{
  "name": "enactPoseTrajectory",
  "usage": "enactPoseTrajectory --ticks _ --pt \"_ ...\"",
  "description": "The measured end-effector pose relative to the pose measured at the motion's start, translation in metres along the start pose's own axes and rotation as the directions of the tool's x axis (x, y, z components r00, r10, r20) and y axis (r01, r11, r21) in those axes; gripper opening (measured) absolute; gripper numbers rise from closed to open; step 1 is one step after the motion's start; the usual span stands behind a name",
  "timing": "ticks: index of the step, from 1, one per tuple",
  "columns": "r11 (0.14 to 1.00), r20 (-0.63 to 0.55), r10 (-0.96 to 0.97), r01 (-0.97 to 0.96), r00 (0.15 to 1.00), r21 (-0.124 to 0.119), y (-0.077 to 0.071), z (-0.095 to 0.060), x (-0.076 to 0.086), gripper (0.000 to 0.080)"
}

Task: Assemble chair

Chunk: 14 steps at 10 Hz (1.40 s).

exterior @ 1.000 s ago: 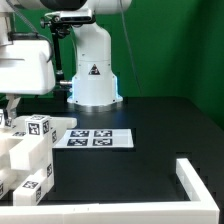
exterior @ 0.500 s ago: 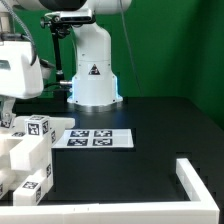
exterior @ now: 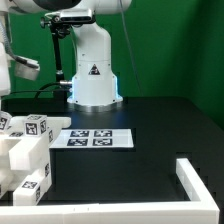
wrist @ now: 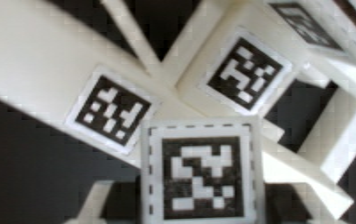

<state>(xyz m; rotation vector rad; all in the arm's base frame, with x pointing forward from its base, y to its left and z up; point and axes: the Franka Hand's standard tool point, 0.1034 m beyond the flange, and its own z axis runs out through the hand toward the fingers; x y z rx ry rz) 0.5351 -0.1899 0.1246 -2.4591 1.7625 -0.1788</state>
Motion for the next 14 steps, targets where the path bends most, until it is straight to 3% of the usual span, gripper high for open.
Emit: enactPoseTrajectory --ticks 3,5,6,7,8,9,12,13,14 --pt "0.981 -0.003 0.194 -0.194 0.981 0.014 -0.0006 0.0003 0.0013 0.0284" --pt "0.981 -0.004 0.192 -0.192 0.981 0.012 -0.0002 0.0008 0.0012 0.0284" --pt "0.987 -0.004 0.160 -0.160 0.987 -0.002 -0.0004 0.0010 0.0004 0.0465" --pt "0.996 -0.010 0.082 -0.082 0.997 -0.040 -0.0035 -0.0004 -0.0002 0.0584" --pt "0.996 -0.011 0.080 -0.081 0.997 -0.033 -0.0040 -0.0004 0.0004 0.0584" --pt "0.999 -0.009 0.012 -0.012 1.000 -0.035 -0.0034 -0.0004 0.0009 0.0638" --pt "0.967 -0.002 -0.252 0.251 0.968 -0.047 -0.0029 -0.0003 0.0009 0.0646" --pt "0.914 0.005 -0.400 0.399 0.917 -0.068 -0.0030 0.0002 -0.0003 0.0649" --pt "0.860 0.011 -0.506 0.505 0.863 -0.073 -0.0040 0.0006 -0.0012 0.0649"
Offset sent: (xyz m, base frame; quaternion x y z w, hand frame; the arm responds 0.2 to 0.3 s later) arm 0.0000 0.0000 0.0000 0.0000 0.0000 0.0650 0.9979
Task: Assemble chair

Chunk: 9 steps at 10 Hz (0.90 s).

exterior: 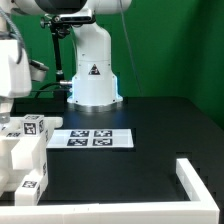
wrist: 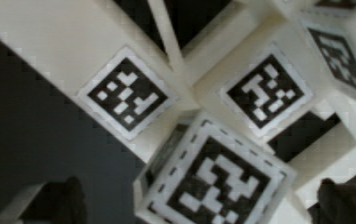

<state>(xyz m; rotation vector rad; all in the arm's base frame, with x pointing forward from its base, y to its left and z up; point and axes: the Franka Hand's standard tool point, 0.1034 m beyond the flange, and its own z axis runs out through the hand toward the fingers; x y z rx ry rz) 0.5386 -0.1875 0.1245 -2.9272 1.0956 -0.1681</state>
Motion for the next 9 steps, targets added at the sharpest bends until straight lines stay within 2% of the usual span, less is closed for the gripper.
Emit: enactPoseTrajectory --ticks 1,2,4,5,6,7,9 --pt "0.996 -0.010 -0.094 0.094 0.995 -0.006 -0.0017 0.0000 0.0010 0.0649" --pt "0.994 -0.010 -0.110 0.110 0.994 -0.006 -0.0005 0.0000 0.0014 0.0649" --pt "0.959 -0.008 -0.284 0.284 0.959 -0.012 0.0009 0.0000 0.0019 0.0649" --pt "0.925 -0.007 -0.381 0.380 0.925 -0.023 0.0013 0.0004 0.0022 0.0649" --pt "0.841 -0.005 -0.537 0.535 0.844 -0.079 0.0013 0.0041 0.0016 0.0649" --pt "0.791 0.012 -0.607 0.605 0.795 -0.093 0.0012 0.0058 -0.0001 0.0649" --pt "0.690 0.036 -0.716 0.715 0.697 -0.107 -0.0006 0.0062 -0.0008 0.0649"
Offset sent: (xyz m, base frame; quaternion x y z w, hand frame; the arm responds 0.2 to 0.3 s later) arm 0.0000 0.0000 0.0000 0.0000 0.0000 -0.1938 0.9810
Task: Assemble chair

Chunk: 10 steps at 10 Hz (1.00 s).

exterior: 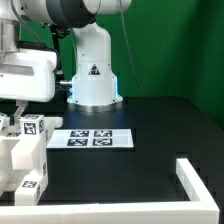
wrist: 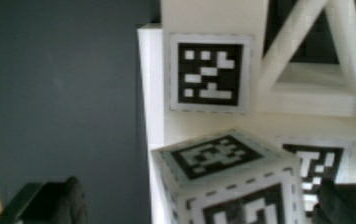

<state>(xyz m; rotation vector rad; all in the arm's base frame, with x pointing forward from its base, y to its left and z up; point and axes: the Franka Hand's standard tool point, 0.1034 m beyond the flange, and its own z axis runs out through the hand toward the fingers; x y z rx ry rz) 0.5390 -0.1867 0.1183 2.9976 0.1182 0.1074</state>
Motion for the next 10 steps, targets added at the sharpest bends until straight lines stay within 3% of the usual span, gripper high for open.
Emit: enactPoseTrajectory --ticks 2,4,6,7,8,10 --pt "0.994 0.003 -0.113 0.113 0.994 -0.004 0.0008 0.0008 -0.0008 0.0649" --pt "0.995 0.005 -0.103 0.103 0.995 -0.004 0.0039 0.0012 -0.0024 0.0649" --pt "0.995 0.005 -0.103 0.103 0.995 -0.003 0.0038 0.0010 -0.0021 0.0387" --pt "0.995 0.005 -0.103 0.103 0.995 -0.003 0.0037 0.0010 -0.0021 0.0387" --pt "0.995 0.005 -0.103 0.103 0.995 -0.003 0.0037 0.0010 -0.0022 0.0279" --pt "0.995 0.005 -0.098 0.098 0.995 -0.003 0.0037 0.0011 -0.0022 0.0279"
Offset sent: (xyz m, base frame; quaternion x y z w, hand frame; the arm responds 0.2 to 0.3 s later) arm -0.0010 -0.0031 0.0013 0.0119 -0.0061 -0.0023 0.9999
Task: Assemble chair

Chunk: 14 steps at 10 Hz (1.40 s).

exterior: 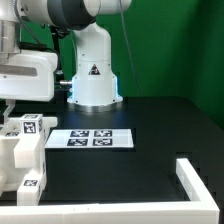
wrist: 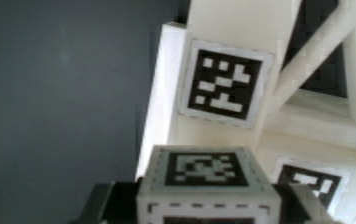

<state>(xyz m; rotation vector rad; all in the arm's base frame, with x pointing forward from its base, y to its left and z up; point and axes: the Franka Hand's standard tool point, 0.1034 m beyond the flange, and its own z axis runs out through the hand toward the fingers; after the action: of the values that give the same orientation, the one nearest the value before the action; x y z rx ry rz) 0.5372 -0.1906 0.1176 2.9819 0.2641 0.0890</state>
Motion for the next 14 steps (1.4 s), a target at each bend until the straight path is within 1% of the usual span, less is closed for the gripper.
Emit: enactPoseTrajectory --ticks 1,2,3,4,5,6,7,8,10,11,12,13,14 --pt "0.999 0.001 0.038 -0.038 0.999 0.005 0.0002 -0.0001 -0.0006 0.0279" --pt "0.996 0.007 0.090 -0.090 0.996 0.023 0.0016 -0.0007 -0.0037 0.0279" --pt "0.983 0.012 0.181 -0.181 0.983 0.042 0.0031 0.0004 -0.0068 0.0279" --pt "0.939 0.014 0.337 -0.338 0.941 0.059 0.0034 0.0020 -0.0073 0.0279" --pt "0.886 0.012 0.459 -0.459 0.888 0.070 0.0029 0.0024 -0.0061 0.0281" --pt "0.847 0.018 0.527 -0.527 0.850 0.070 0.0024 0.0026 -0.0054 0.0281" --pt "0.794 0.021 0.605 -0.605 0.796 0.066 0.0024 0.0027 -0.0028 0.0281" --pt "0.765 0.021 0.642 -0.642 0.767 0.060 0.0001 0.0031 0.0000 0.0281" --pt "0.665 0.030 0.744 -0.744 0.667 0.059 -0.0007 0.0030 0.0005 0.0281" --pt "0.641 0.032 0.765 -0.766 0.643 0.058 -0.0007 0.0030 0.0005 0.0281" --pt "0.565 0.037 0.823 -0.823 0.567 0.055 -0.0009 0.0031 0.0006 0.0281" --pt "0.511 0.041 0.857 -0.858 0.513 0.056 -0.0010 0.0034 0.0005 0.0281" --pt "0.326 0.056 0.942 -0.943 0.330 0.068 -0.0008 0.0040 0.0011 0.0281"
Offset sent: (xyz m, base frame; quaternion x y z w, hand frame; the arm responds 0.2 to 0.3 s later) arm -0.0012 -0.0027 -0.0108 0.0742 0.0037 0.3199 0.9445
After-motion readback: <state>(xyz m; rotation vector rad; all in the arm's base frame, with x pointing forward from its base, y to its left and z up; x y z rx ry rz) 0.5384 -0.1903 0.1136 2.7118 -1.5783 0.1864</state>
